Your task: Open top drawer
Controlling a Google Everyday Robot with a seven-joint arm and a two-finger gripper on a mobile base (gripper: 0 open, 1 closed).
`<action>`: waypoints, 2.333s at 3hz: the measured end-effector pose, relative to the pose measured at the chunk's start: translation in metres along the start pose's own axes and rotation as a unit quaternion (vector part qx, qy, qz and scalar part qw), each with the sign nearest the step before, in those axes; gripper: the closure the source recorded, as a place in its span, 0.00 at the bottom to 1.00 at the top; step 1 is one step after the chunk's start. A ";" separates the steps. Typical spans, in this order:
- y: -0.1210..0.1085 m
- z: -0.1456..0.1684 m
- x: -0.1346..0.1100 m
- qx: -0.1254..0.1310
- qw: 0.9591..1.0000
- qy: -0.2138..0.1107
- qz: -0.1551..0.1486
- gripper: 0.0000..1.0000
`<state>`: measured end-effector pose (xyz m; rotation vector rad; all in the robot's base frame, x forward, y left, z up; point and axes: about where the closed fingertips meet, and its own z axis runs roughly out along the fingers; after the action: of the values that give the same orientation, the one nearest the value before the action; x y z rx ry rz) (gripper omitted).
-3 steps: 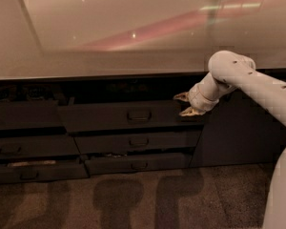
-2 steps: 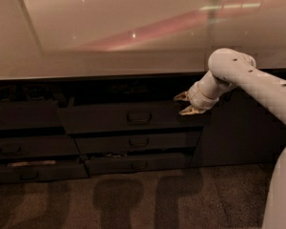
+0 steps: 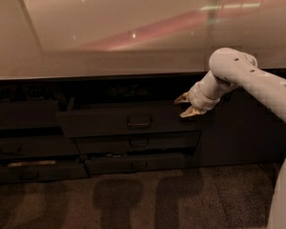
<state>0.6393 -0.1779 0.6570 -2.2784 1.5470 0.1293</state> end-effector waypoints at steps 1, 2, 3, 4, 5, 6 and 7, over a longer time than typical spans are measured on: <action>-0.001 -0.003 -0.001 0.000 1.000 0.000 0.000 1.00; 0.005 -0.002 -0.004 -0.004 1.000 -0.001 -0.001 1.00; 0.021 0.000 -0.011 -0.008 1.000 -0.005 -0.001 1.00; 0.019 -0.005 -0.013 -0.008 1.000 -0.005 -0.001 1.00; 0.031 -0.005 -0.017 -0.009 1.000 -0.005 -0.001 1.00; 0.030 -0.009 -0.019 -0.008 1.000 -0.006 -0.001 1.00; 0.039 -0.006 -0.024 -0.017 1.000 -0.008 -0.003 1.00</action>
Offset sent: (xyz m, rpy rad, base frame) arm -0.0618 0.0075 -0.0346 -0.0088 0.0657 0.0351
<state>0.5934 -0.1719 0.6592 -2.3029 1.5404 0.1721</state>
